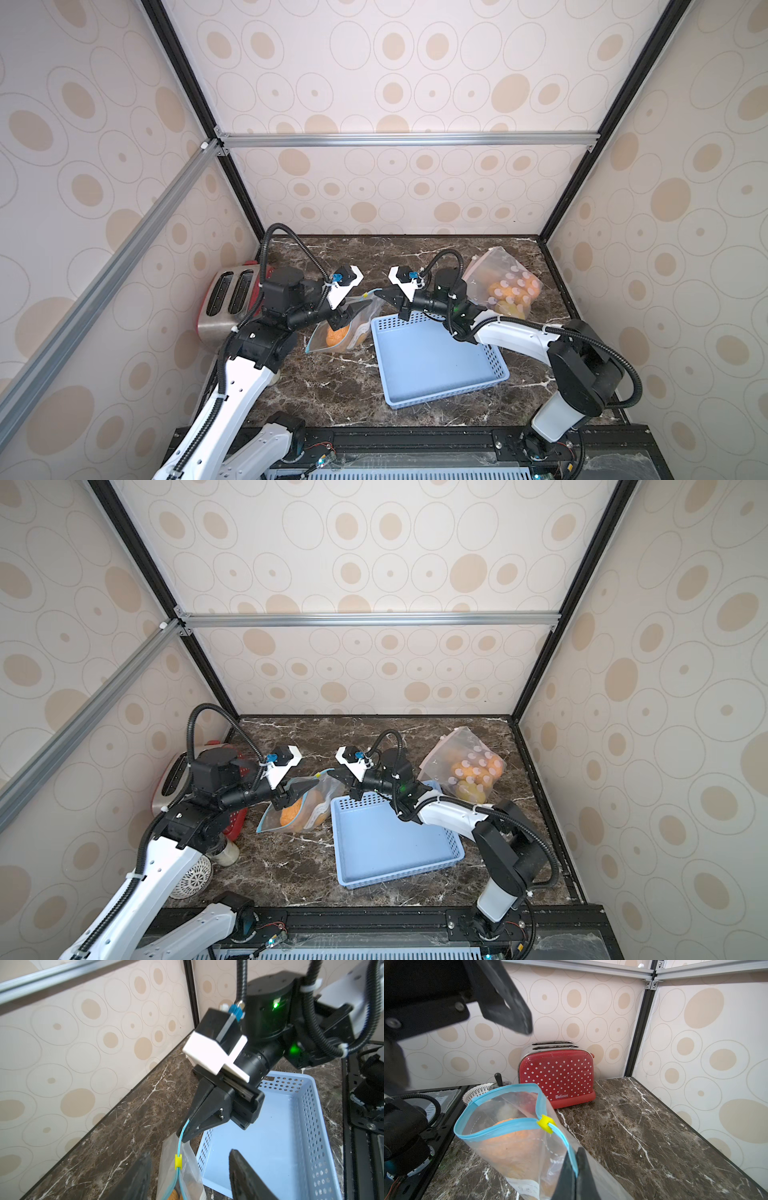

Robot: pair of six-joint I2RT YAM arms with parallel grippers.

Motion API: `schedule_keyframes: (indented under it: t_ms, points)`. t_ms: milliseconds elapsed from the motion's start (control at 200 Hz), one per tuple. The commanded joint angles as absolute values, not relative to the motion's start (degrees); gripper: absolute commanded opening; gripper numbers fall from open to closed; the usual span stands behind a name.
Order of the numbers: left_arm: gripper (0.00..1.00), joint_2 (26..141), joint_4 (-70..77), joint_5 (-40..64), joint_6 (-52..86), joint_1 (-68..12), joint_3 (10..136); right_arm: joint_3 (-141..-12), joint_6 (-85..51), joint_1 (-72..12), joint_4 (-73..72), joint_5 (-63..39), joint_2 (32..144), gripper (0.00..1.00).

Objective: Put the potatoes into a zipper bag and zip it
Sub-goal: Pick up the zipper food storage bag at the center of the board, then zip the zipper on the zipper food storage bag.

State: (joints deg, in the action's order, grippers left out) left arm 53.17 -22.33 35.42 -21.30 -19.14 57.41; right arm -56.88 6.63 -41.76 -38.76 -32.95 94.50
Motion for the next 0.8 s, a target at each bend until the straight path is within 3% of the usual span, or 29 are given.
schedule_keyframes:
  t_ms: [0,120,260,440,705,795]
  points:
    - [0.59,54.5,-22.5,33.3,-25.3,-20.5,57.5,-58.2,6.5,-41.7,-39.4,-34.2,93.0,0.0]
    - [0.57,56.2,-23.0,31.8,-26.1,-21.5,57.5,-58.3,6.4,-41.5,-39.2,-34.5,93.0,0.0]
    - [0.47,58.1,-24.1,28.3,-27.1,-22.9,57.2,-58.2,6.4,-41.5,-39.2,-34.5,92.8,0.0]
    - [0.44,58.7,-22.7,22.0,-26.5,-23.9,56.3,-58.2,6.8,-41.5,-38.6,-34.5,92.7,0.0]
    - [0.25,58.7,-22.0,19.1,-26.4,-24.4,55.3,-58.4,6.7,-41.4,-38.3,-34.5,92.8,0.0]
    - [0.22,58.7,-21.7,19.3,-26.3,-24.6,55.0,-58.6,6.5,-41.4,-38.0,-34.5,92.9,0.0]
